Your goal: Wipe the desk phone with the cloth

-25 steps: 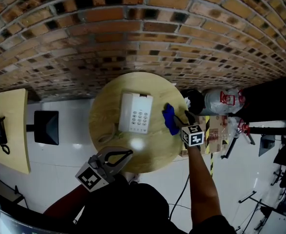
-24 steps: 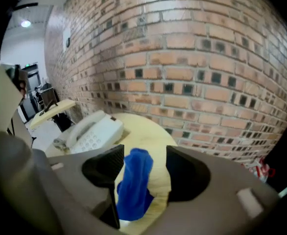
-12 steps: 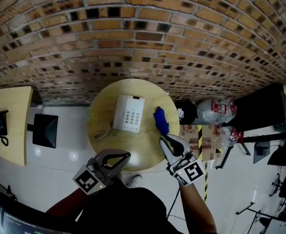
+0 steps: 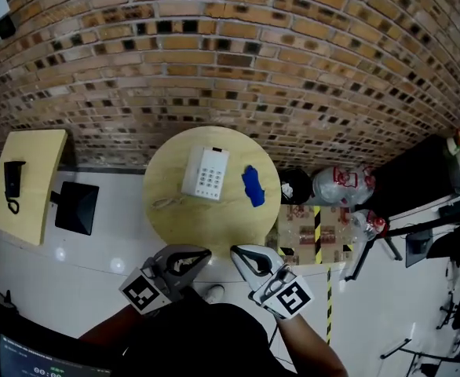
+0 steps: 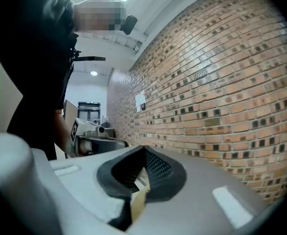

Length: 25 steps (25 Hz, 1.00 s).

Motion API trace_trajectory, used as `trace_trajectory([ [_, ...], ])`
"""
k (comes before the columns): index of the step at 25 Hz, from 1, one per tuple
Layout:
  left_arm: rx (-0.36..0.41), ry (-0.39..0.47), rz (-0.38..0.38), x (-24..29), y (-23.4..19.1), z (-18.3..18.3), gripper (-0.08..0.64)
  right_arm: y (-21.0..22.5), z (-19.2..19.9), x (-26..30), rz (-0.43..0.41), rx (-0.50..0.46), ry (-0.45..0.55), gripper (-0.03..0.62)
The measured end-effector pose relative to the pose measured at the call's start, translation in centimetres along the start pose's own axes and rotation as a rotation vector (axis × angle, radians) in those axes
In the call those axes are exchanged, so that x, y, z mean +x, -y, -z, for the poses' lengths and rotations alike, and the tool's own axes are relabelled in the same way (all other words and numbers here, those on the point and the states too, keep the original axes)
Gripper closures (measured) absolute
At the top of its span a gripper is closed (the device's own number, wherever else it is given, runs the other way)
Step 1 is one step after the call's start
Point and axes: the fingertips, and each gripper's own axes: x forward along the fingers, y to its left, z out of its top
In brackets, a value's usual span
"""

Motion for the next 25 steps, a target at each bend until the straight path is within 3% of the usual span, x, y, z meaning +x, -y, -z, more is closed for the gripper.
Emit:
trace_trajectory([
  [12,0.076,0.037,-0.045,-3.3,6.6,-1.5,0.571,-6.6,-2.4,-3.4,-0.024,-0.027,0.068,0.591],
  [25,0.082,0.034,-0.056,-4.5,7.4,-1.8,0.571,-8.6,-2.9,-2.5,-0.046,-0.005,0.040,0.592],
])
